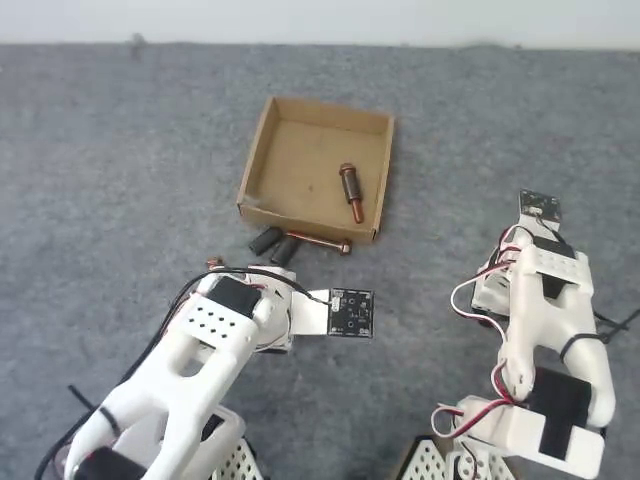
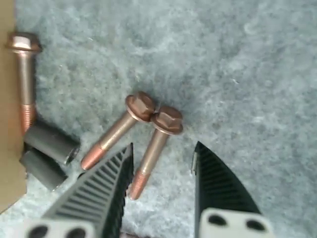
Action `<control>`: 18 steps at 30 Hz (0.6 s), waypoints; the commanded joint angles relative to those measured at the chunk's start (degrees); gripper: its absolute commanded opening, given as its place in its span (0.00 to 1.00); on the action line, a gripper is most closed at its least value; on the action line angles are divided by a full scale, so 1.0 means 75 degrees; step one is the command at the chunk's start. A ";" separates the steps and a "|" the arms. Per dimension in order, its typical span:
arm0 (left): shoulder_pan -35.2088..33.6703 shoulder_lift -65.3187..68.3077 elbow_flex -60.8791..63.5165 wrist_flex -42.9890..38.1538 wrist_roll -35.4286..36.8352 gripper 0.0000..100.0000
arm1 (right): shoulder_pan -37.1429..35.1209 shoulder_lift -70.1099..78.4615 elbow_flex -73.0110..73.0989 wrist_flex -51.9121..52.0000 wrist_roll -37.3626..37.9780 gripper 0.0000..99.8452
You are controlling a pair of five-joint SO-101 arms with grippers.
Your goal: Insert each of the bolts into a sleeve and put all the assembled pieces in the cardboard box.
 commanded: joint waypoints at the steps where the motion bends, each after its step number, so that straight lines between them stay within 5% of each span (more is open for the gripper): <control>1: 0.0035 0.0305 -0.0041 -0.0223 -0.0105 0.19 | 0.0064 -0.0451 -0.0035 -0.0123 0.0117 0.01; 18: -0.0023 0.3153 -0.2081 0.0375 -0.0094 0.19 | 0.0053 -0.0451 -0.0035 -0.0135 0.0129 0.01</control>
